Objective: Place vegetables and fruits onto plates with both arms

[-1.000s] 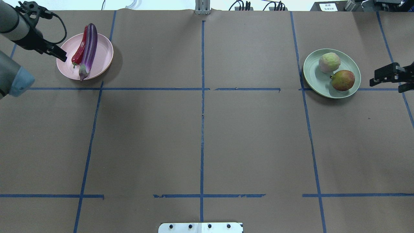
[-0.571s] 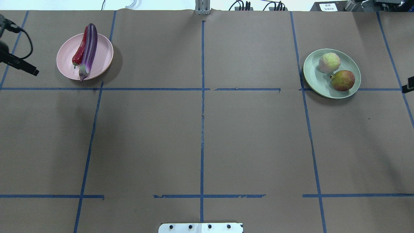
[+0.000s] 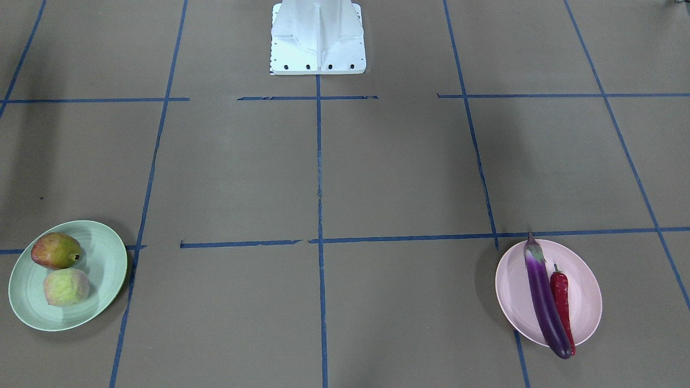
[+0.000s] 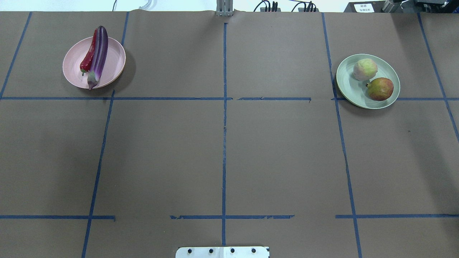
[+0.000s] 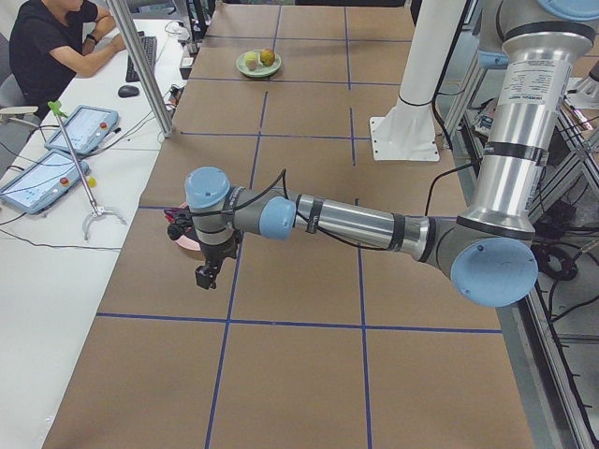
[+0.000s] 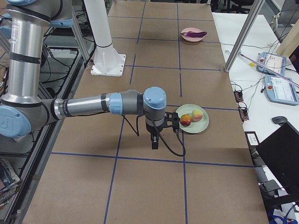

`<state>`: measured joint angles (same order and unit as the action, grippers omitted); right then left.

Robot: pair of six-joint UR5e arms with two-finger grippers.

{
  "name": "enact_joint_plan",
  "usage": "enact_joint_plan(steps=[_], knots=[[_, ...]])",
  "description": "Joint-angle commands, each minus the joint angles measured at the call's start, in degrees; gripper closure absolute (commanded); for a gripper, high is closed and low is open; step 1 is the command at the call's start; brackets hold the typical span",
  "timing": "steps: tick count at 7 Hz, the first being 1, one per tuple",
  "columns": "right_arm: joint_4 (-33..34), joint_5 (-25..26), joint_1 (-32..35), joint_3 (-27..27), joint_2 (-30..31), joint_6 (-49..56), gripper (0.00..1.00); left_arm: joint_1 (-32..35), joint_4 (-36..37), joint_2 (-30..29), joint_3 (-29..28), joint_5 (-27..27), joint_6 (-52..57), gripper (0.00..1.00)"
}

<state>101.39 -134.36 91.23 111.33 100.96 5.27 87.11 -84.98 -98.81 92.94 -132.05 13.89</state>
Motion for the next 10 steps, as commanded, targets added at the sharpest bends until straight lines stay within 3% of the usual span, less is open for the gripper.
enact_joint_plan(steps=[1, 3, 5, 7, 10], knots=[[2.9, -4.1, 1.1, 1.0, 1.3, 2.1, 0.00, 1.5, 9.8, 5.7, 5.1, -2.9, 2.6, 0.00], [2.7, -2.6, -0.1, 1.2, 0.7, 2.3, 0.00, 1.6, 8.9, 8.7, 5.6, -3.1, 3.2, 0.00], [2.8, 0.8, -0.2, 1.3, 0.5, 2.2, 0.00, 1.8, 8.7, 14.0, 12.1, -3.5, 2.8, 0.00], [2.7, 0.7, -0.2, 1.2, 0.5, 2.7, 0.00, 1.7, 8.9, 12.5, 12.0, -2.9, 2.7, 0.00], [-0.9, 0.2, -0.2, 1.4, 0.9, 2.3, 0.00, 2.1, 8.6, 15.1, 13.4, -3.2, 2.8, 0.00]])
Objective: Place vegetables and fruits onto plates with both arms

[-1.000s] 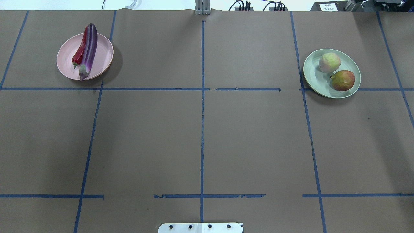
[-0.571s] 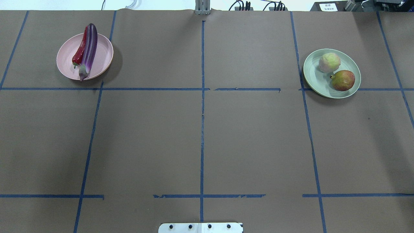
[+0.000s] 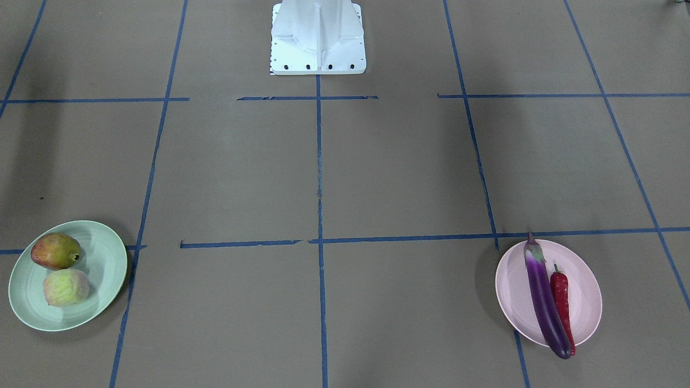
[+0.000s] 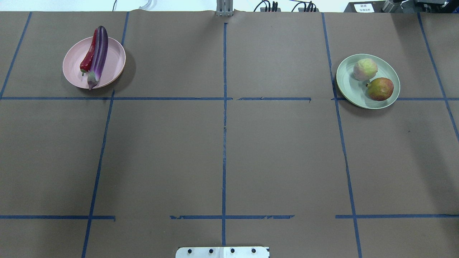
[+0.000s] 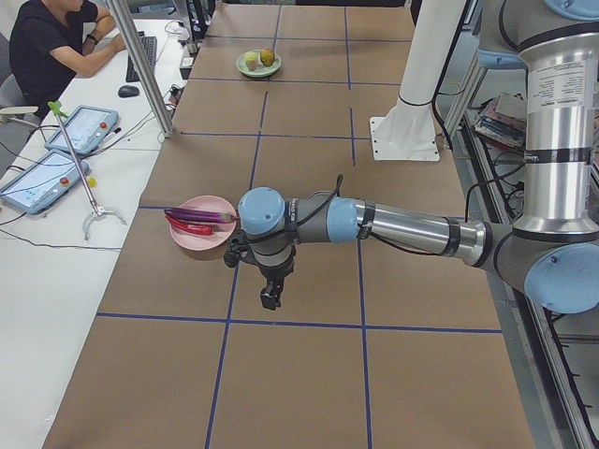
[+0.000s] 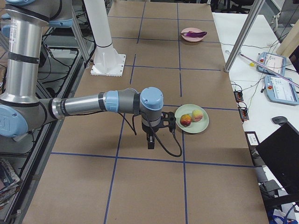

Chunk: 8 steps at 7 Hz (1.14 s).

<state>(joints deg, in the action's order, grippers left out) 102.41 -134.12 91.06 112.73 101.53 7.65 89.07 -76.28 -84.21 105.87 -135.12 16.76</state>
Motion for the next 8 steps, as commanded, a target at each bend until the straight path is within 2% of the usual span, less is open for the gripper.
enact_joint_plan(steps=[1, 5, 8], knots=[[-2.0, -0.1, 0.0, 0.0, 0.6, -0.2, 0.00, 0.6, -0.1, 0.6, 0.7, -0.3, -0.1, 0.00], [-2.2, -0.2, -0.2, -0.3, 0.6, -0.4, 0.00, 0.6, 0.4, 0.6, 4.5, -0.6, -0.2, 0.00], [-2.3, -0.2, -0.4, -0.4, 0.7, -0.4, 0.00, 0.6, 0.7, 0.5, 4.8, -0.6, -0.2, 0.00]])
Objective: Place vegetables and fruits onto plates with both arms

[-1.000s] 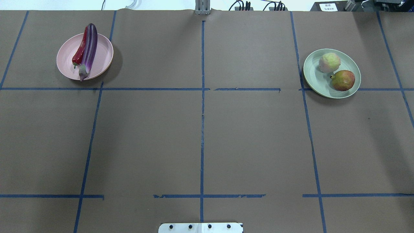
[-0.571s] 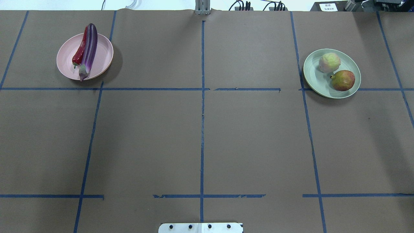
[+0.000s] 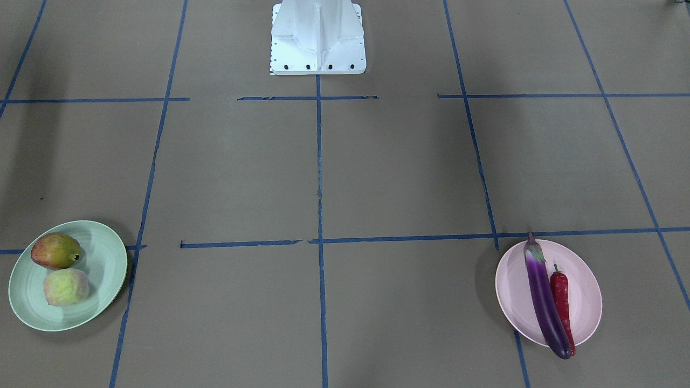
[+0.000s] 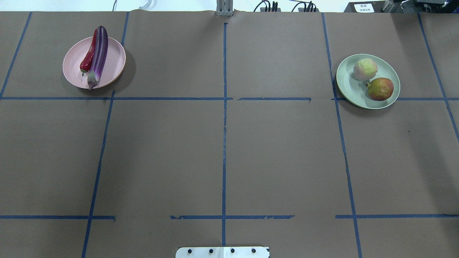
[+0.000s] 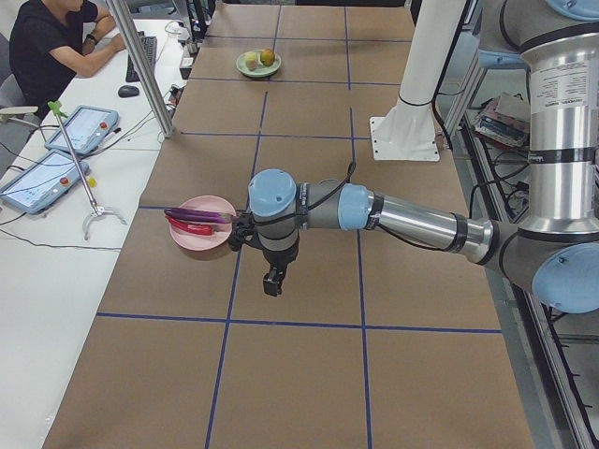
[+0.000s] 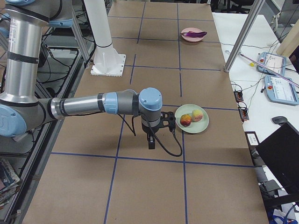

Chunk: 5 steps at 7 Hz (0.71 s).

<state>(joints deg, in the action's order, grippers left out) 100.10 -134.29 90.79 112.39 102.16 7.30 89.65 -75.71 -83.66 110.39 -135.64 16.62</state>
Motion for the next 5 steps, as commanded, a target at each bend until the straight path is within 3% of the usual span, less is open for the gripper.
enact_joint_plan(steps=[1, 5], knots=[[0.0, 0.0, -0.1, 0.0, 0.1, 0.1, 0.00, 0.0, 0.0, 0.7, 0.3, -0.1, 0.0, 0.00], [-0.2, -0.6, -0.1, 0.2, 1.6, 0.3, 0.00, 0.0, 0.1, 3.6, 3.8, -0.1, 0.0, 0.00]])
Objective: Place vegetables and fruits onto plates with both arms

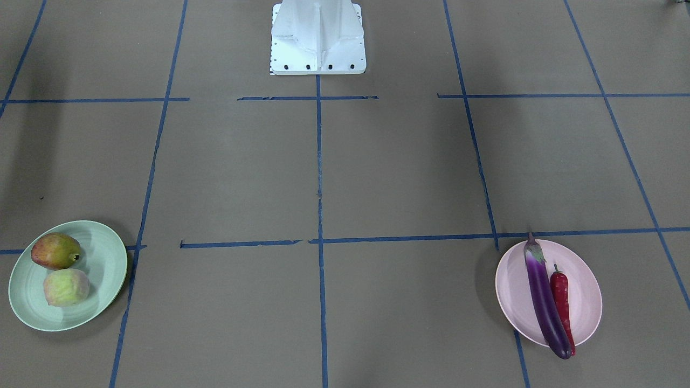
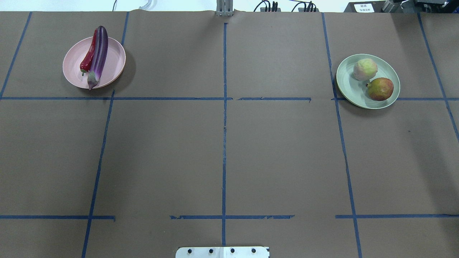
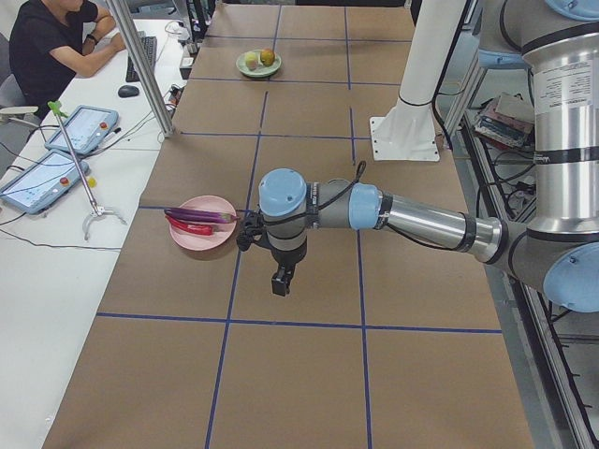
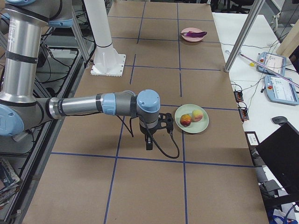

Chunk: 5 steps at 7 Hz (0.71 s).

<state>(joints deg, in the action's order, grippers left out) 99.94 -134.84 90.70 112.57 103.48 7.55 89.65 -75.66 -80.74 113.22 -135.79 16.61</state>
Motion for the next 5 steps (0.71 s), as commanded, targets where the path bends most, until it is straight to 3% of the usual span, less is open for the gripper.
enact_joint_plan(steps=[1, 5], knots=[[0.0, -0.1, -0.1, 0.0, 0.6, 0.1, 0.00, 0.0, 0.2, 0.6, 1.3, 0.0, -0.1, 0.00], [0.0, -0.1, -0.5, 0.0, 0.7, 0.1, 0.00, 0.0, 3.9, 0.4, 5.3, 0.1, 0.0, 0.00]])
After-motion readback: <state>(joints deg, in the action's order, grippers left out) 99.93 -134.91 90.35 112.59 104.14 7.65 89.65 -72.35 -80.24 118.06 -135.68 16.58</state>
